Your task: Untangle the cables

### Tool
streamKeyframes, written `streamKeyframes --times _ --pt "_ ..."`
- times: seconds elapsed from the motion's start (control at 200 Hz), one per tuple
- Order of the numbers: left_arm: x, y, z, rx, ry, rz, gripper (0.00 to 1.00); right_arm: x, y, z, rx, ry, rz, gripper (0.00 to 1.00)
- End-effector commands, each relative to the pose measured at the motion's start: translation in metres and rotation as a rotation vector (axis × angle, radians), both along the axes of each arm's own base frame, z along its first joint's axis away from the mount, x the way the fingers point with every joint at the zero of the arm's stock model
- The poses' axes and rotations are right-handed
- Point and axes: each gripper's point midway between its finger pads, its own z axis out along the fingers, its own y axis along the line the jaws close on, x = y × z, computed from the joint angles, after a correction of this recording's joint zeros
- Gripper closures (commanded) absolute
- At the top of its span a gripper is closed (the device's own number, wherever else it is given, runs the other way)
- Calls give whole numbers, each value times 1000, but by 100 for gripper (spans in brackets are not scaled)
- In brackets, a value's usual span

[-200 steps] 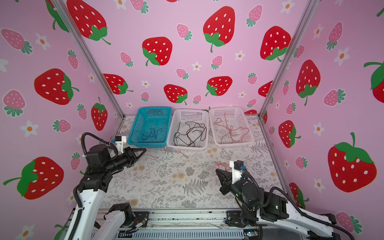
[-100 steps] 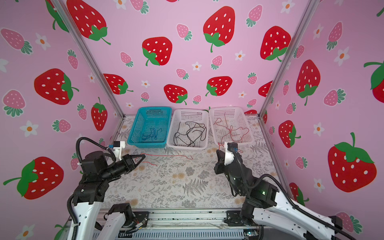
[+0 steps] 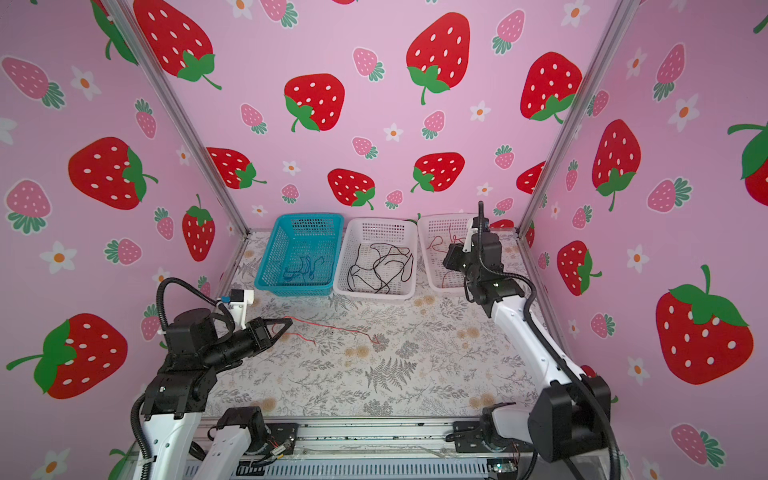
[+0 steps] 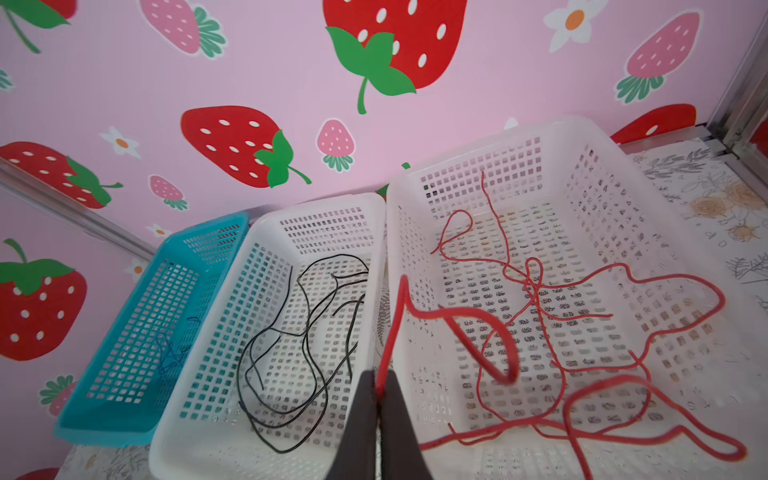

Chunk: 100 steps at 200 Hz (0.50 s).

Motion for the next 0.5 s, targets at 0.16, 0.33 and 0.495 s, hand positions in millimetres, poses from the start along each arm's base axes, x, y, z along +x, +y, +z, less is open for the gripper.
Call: streamKeyframes --times 0.16,0.33,0.495 --pt "6 -5 30 30 -98 -17 100 58 -11 -34 55 65 -57 96" --pt "15 -13 36 54 -109 -41 100 66 -12 -40 38 93 -70 61" --pt "30 -29 51 111 -136 -83 100 54 -22 -11 46 32 -107 44"
